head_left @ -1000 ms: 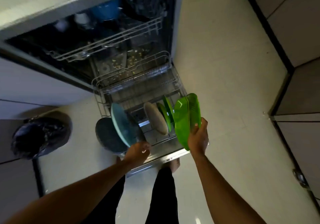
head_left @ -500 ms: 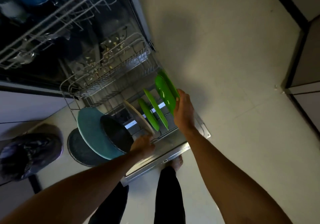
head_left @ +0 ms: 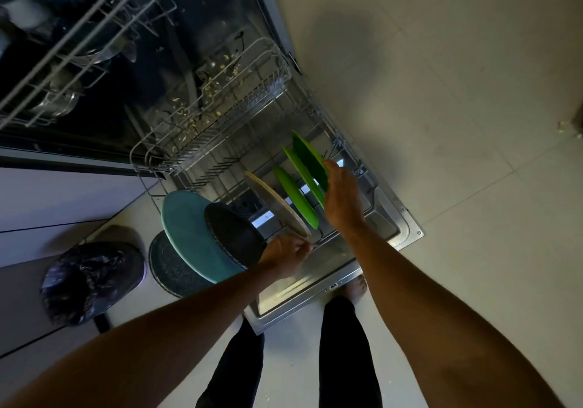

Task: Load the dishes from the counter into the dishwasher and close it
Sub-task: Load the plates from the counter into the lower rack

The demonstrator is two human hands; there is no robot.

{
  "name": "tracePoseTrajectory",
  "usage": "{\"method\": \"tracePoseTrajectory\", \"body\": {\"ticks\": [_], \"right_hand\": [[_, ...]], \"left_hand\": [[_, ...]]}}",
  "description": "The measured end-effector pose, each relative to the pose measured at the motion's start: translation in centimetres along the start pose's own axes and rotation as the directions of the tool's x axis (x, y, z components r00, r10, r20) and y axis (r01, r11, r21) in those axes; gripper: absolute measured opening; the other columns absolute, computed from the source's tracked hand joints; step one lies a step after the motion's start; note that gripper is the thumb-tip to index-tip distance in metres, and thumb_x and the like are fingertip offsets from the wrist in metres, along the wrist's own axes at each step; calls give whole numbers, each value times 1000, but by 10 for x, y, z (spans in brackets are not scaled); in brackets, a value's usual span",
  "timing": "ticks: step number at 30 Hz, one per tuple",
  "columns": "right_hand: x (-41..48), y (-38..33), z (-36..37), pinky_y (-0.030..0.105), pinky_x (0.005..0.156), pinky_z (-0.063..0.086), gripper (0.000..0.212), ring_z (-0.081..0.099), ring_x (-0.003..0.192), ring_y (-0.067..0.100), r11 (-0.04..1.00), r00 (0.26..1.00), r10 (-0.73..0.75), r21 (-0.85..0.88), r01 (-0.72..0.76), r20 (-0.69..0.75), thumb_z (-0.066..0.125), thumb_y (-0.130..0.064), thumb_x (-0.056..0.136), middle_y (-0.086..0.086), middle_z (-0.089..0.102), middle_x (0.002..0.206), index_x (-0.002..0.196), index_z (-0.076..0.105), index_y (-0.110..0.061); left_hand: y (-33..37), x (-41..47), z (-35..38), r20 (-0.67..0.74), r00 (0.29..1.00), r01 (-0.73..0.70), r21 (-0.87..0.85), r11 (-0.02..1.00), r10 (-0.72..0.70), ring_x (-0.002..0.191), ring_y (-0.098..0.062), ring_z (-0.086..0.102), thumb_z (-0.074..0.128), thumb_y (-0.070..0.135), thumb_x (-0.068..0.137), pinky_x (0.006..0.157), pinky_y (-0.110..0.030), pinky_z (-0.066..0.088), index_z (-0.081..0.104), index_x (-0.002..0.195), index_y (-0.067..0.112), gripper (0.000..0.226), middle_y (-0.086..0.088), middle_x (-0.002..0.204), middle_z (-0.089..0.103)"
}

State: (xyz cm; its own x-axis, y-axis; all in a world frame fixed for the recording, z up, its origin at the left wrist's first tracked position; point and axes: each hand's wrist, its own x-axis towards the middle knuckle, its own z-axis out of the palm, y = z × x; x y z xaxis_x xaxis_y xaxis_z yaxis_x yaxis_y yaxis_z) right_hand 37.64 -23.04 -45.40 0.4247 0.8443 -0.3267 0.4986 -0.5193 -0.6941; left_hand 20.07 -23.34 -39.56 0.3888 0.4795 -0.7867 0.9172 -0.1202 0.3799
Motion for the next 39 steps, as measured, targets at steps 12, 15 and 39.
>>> {"method": "tracePoseTrajectory", "body": {"ticks": [12,15,39], "right_hand": [[2,19,-8,50,85,58,42,66,106,31,965,969,213,128,-229,128,60,-17,97,15,64,121,136,43,-17],[-7,20,-17,44,83,59,36,66,98,24,950,963,245,172,-262,111,62,-17,96,10,66,115,130,50,-17],[-214,-147,78,35,80,50,16,67,95,32,956,916,271,27,-291,296,58,-13,91,12,74,100,89,74,-15]], "left_hand": [[3,-1,1,-43,999,-23,3,1000,23,80,-18,70,53,38,98,72,-36,57,76,89,12,36,-7,83,74],[4,-5,1,-26,1000,-15,-8,1000,15,83,-14,70,53,39,98,76,-36,58,76,92,16,34,-4,87,75],[-134,-192,-77,-460,885,-291,-431,854,69,72,-15,70,53,24,85,73,-26,54,73,98,16,25,1,83,74]]}}
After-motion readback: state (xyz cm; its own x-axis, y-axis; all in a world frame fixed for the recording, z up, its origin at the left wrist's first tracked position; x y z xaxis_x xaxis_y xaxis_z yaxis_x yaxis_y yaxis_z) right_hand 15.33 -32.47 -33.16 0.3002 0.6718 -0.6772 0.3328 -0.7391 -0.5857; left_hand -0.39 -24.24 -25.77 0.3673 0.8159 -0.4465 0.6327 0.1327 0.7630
